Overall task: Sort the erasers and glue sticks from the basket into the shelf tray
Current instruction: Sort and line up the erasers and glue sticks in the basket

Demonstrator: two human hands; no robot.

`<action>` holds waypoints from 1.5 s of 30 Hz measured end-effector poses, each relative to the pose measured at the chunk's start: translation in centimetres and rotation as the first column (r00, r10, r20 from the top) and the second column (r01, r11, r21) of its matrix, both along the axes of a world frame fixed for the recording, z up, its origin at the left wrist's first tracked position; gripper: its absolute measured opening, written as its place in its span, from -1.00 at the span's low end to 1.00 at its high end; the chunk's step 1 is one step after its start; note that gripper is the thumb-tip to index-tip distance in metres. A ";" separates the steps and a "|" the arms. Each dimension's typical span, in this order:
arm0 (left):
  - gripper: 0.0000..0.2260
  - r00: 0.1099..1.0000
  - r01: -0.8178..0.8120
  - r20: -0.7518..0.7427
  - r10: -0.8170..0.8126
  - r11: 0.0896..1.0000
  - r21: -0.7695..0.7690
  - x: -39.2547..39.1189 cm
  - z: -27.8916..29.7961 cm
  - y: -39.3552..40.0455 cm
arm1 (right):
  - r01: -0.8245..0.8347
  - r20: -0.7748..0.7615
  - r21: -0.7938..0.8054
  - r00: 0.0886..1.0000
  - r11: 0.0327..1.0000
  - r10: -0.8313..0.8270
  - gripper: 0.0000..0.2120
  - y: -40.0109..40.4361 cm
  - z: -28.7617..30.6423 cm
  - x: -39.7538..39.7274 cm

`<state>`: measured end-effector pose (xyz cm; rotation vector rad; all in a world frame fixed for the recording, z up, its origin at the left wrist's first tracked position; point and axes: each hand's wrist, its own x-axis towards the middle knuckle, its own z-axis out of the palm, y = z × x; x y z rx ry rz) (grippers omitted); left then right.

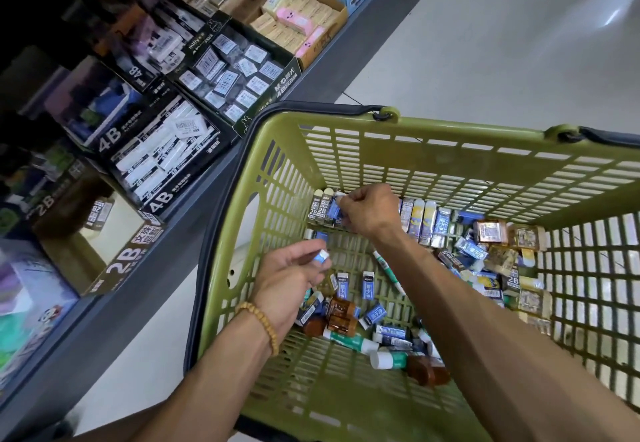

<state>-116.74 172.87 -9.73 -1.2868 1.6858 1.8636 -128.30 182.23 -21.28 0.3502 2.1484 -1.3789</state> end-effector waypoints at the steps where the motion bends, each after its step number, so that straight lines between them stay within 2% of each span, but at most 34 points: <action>1: -0.64 1.000 0.014 0.012 -0.014 1.000 0.006 0.0 -0.1 -0.1 | -0.001 -0.034 0.030 0.999 1.000 0.002 -0.74 -0.3 -0.3 0.0; 4: -0.70 0.999 0.003 0.035 -0.004 1.000 0.031 0.0 -0.3 -0.3 | -0.050 -0.135 0.132 0.989 0.990 0.068 -0.74 -0.3 -0.4 0.1; 6: -0.72 0.999 -0.040 0.022 0.039 0.998 0.056 0.0 -0.3 -0.3 | -0.073 -0.141 0.131 0.986 0.989 0.091 -0.73 -0.1 -0.1 0.3; 10: -0.80 0.993 -0.119 -0.006 0.120 0.990 0.079 -0.4 -0.2 -0.1 | -0.047 -0.037 -0.106 0.998 0.993 0.044 -0.73 1.2 2.2 1.7; 14: -0.85 0.991 -0.133 -0.023 0.135 0.989 0.063 -0.7 -0.1 0.3 | -0.156 0.130 -0.381 0.967 0.911 0.220 -0.76 4.0 6.0 3.6; 17: -0.86 0.994 -0.100 -0.048 0.101 0.994 0.036 -0.7 -0.1 0.8 | -0.254 0.140 -0.415 0.931 0.874 0.337 -0.91 5.0 7.3 4.4; 20: -0.87 0.998 -0.005 -0.056 0.005 1.000 -0.016 -0.7 0.1 1.3 | -0.213 0.142 -0.428 0.944 0.878 0.298 -0.95 5.5 7.9 4.4; 24: -0.85 0.959 0.266 -0.043 -0.281 0.941 -0.211 -1.1 0.2 2.4 | -0.089 0.142 -0.432 0.976 0.897 0.165 -0.92 6.7 8.8 3.9; 26: -0.85 0.938 0.317 -0.069 -0.340 0.921 -0.227 -1.6 0.1 3.1 | -0.091 0.132 -0.435 0.978 0.896 0.164 -0.89 7.6 9.1 3.9; 29: -0.87 0.891 0.410 -0.109 -0.440 0.885 -0.220 -2.1 -0.5 3.9 | -0.136 0.093 -0.337 0.980 0.931 0.177 -0.86 9.6 9.5 3.9; 33: -0.85 0.753 0.628 -0.081 -0.653 0.749 -0.212 -2.1 -2.8 5.3 | 0.047 0.088 -0.250 0.996 0.967 -0.026 -0.84 13.9 9.7 3.3; 38: -0.65 0.485 0.854 0.008 -0.874 0.472 -0.219 -2.3 -5.5 8.7 | 0.156 0.046 -0.201 0.988 0.967 -0.149 -0.82 18.0 9.8 3.5; 43: -0.21 0.198 0.879 0.102 -0.975 0.130 -0.458 -3.4 -7.2 12.3 | 0.229 0.028 -0.192 0.973 0.954 -0.228 -0.84 20.1 9.1 3.9; 45: -0.14 0.132 0.863 0.155 -0.979 0.036 -0.503 -3.3 -7.6 13.6 | 0.266 0.019 -0.184 0.963 0.946 -0.267 -0.79 20.4 8.9 3.7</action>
